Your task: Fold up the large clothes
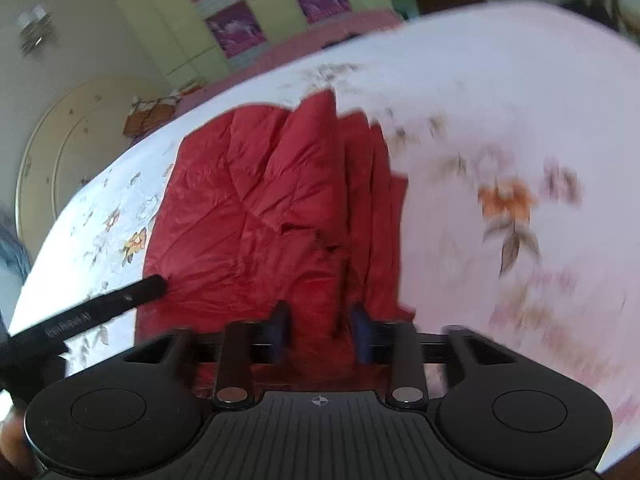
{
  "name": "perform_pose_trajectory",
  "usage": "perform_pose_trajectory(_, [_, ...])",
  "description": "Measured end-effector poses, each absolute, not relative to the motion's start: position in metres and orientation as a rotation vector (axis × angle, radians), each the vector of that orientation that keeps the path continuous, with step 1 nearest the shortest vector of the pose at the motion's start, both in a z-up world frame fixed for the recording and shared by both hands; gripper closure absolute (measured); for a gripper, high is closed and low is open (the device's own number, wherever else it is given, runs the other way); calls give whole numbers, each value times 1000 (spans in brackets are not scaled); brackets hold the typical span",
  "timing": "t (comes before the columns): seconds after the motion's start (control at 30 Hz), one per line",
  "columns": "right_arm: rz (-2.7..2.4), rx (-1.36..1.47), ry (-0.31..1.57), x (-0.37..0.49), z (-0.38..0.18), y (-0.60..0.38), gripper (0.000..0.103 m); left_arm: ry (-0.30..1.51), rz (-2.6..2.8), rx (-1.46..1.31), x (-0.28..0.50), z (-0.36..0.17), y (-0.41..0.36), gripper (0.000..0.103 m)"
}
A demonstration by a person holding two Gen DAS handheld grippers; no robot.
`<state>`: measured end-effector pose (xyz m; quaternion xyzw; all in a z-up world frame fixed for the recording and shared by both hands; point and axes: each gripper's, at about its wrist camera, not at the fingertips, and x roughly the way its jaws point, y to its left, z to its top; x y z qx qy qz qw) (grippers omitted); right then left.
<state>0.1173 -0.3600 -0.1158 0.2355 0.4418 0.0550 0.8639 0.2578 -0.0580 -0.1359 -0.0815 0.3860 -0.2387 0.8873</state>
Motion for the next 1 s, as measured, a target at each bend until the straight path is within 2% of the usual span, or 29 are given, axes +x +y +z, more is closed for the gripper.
perform_pose_trajectory(0.07, [95,512,914,111,-118,-363,86,807,-532,-163,261,-140,-61,48])
perform_pose_trajectory(0.2, [18,566,903,101,-123,-376,91,807,-580,-136,265,-146,-63,48])
perform_pose_trajectory(0.3, [-68,576,987,104,-148,-384,103,810,-594,-123,268,-150,-66,47])
perform_pose_trajectory(0.43, [-139,548,1000,97,-157,-390,103,814,-604,-113,270,-155,-69,48])
perform_pose_trajectory(0.63, [-182,491,843,107,-104,-420,102,800,-613,-42,265,-152,-81,47])
perform_pose_trajectory(0.67, [-165,491,816,113,-94,-422,97,804,-614,-41,266,-152,-81,47])
perform_pose_trajectory(0.7, [-146,495,789,120,-86,-423,68,807,-615,-40,267,-151,-81,47])
perform_pose_trajectory(0.73, [-134,495,770,126,-81,-423,42,809,-617,-37,267,-151,-80,47])
perform_pose_trajectory(0.77, [-125,482,739,133,-75,-420,7,810,-617,-35,267,-151,-80,47])
perform_pose_trajectory(0.83, [-102,421,704,146,-67,-409,7,814,-614,-34,268,-151,-81,47])
perform_pose_trajectory(0.87, [-81,397,698,155,-65,-402,13,817,-612,-35,268,-151,-81,47])
perform_pose_trajectory(0.9, [-61,387,700,162,-65,-394,28,818,-612,-34,268,-151,-81,47])
perform_pose_trajectory(0.97, [-25,359,713,178,-67,-382,42,821,-609,-36,268,-150,-82,47])
perform_pose_trajectory(1.0, [-14,339,713,184,-70,-376,44,823,-608,-38,269,-150,-82,47])
